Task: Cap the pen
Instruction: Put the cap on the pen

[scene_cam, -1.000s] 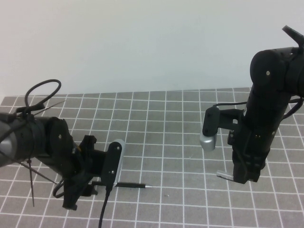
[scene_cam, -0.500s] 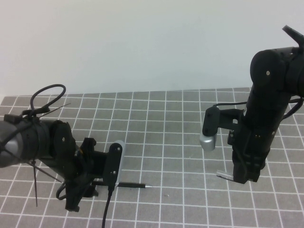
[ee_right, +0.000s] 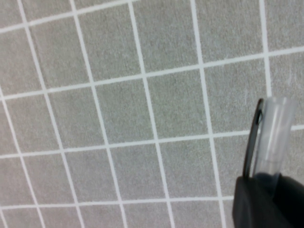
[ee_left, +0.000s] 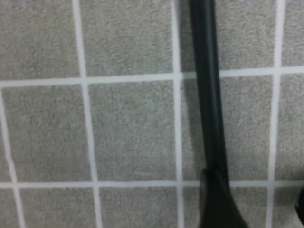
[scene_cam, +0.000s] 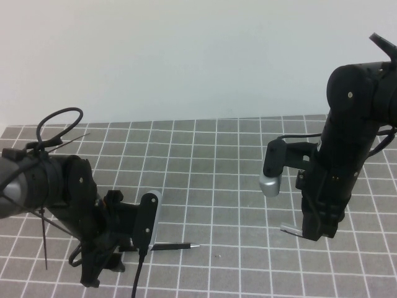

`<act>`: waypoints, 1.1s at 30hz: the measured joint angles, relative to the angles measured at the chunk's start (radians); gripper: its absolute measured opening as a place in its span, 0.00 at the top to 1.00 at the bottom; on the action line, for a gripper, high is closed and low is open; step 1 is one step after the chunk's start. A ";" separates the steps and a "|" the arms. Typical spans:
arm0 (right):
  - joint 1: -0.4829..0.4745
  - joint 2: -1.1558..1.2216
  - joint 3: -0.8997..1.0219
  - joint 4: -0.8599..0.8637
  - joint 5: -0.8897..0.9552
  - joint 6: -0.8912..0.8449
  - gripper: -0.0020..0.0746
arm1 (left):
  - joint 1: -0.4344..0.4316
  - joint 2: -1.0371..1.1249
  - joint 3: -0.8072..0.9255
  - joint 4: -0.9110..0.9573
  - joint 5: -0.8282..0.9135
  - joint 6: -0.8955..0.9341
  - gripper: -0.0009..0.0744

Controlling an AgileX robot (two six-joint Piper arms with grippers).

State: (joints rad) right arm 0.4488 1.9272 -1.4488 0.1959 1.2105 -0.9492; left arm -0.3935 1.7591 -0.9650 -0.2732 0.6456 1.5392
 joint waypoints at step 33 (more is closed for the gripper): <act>0.000 -0.001 0.000 0.051 0.000 0.000 0.90 | 0.000 0.011 0.002 -0.011 0.013 -0.022 0.68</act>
State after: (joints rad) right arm 0.4488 1.9265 -1.4488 0.2467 1.2105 -0.9492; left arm -0.3935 1.7698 -0.9630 -0.2846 0.6586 1.5173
